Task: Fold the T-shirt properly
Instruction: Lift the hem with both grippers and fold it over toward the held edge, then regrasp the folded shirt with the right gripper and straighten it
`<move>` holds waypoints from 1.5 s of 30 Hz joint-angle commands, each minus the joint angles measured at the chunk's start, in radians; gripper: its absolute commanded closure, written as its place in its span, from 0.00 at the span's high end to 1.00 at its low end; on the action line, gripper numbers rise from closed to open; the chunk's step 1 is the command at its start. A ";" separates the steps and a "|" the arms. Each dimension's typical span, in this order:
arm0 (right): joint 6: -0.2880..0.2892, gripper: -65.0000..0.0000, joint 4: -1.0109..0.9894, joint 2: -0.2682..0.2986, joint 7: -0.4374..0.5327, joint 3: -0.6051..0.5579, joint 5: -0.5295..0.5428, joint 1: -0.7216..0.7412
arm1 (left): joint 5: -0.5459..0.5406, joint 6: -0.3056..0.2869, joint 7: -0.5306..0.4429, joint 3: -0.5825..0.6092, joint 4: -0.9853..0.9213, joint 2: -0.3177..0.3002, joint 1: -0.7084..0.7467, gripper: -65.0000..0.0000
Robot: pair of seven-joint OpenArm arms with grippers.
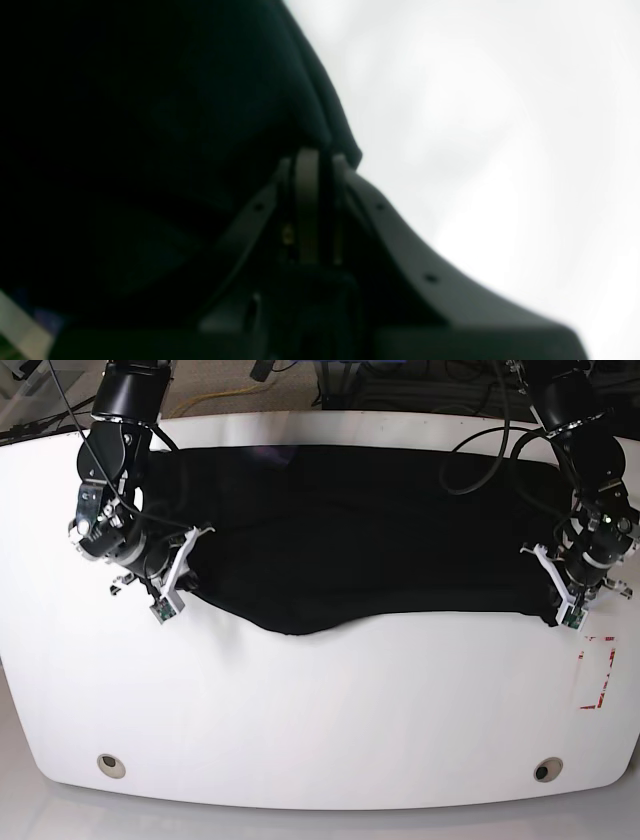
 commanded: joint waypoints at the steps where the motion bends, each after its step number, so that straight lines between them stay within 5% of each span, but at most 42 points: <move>1: -0.001 0.00 0.061 0.008 0.018 0.016 0.019 -0.009 | -0.009 -0.004 -0.006 -0.041 0.075 -0.005 0.046 0.00; 16: -0.001 0.00 0.216 0.005 0.018 0.059 0.021 -0.258 | -0.009 -0.004 0.045 -0.161 0.178 -0.005 0.256 0.00; 22: -0.001 0.00 0.209 -0.019 0.018 0.134 0.102 -0.345 | -0.009 -0.004 0.045 -0.169 0.168 -0.011 0.302 0.00; 27: -0.001 0.22 0.169 -0.027 0.018 0.133 0.093 -0.374 | -0.006 -0.004 0.045 -0.163 0.116 -0.011 0.329 0.02; 29: -0.001 0.35 0.141 -0.027 0.018 0.134 0.093 -0.376 | -0.005 -0.004 0.045 -0.161 0.096 -0.012 0.332 0.11; 32: -0.001 0.53 0.124 -0.019 0.018 0.139 0.096 -0.376 | -0.005 -0.004 0.045 -0.137 0.076 -0.014 0.336 0.42; 36: -0.001 0.58 0.189 -0.018 0.018 0.144 0.101 -0.379 | -0.011 -0.004 0.045 -0.135 0.101 -0.012 0.349 0.72; 45: -0.001 0.58 0.215 0.002 -0.056 0.173 0.211 -0.295 | -0.169 -0.004 0.047 -0.140 0.237 -0.015 0.352 0.72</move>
